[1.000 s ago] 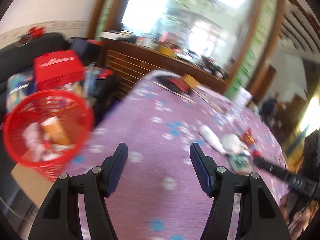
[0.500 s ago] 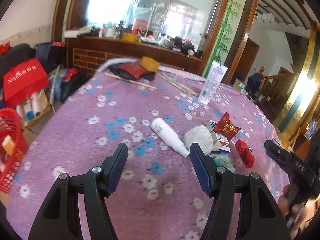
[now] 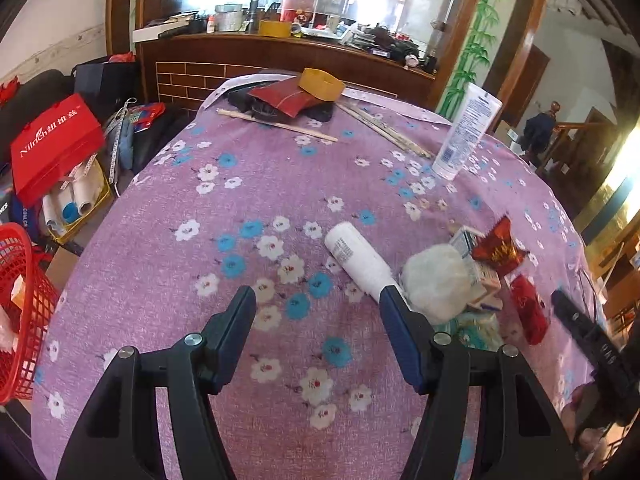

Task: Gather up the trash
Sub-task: 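Grasp the white spray bottle with the left tool while the right tool grasps the red-and-pink packet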

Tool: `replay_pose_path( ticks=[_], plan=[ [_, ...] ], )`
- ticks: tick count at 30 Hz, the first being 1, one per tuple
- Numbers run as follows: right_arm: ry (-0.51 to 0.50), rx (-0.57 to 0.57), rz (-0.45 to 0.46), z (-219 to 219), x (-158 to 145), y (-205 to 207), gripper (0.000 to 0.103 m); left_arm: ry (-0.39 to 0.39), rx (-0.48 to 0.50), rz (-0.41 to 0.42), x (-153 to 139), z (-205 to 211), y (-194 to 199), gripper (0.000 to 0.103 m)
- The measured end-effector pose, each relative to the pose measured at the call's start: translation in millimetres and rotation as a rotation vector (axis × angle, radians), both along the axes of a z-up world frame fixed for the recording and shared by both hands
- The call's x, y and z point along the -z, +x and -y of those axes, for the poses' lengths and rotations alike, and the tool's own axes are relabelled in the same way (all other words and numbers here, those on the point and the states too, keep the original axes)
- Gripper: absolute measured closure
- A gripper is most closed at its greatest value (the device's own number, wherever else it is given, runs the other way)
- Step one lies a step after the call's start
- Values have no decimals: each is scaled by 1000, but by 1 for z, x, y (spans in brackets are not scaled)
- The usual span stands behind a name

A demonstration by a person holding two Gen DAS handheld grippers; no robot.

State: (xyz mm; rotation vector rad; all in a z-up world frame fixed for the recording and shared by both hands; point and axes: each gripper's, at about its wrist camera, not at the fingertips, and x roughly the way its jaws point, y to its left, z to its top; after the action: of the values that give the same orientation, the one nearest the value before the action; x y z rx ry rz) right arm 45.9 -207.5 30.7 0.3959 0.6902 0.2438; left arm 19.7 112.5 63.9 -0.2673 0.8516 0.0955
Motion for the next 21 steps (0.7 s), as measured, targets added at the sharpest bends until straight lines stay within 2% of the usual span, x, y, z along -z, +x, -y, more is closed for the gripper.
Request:
replay_pose_path(
  ticks=[5,9,12,21],
  plan=[
    [-24,43,-17,5,4,11,41,4,21,-43,2,5,16,40],
    [5,28,-87,5,8,16,41,7,34,-80,3,10,24,40],
    [-31,29,-94,5,0,15,41,-9,31,-105,3,10,26,40],
    [-73,-57,-156,-2,-11,14,41,-36,16,-135,2,12,24,40]
  ],
)
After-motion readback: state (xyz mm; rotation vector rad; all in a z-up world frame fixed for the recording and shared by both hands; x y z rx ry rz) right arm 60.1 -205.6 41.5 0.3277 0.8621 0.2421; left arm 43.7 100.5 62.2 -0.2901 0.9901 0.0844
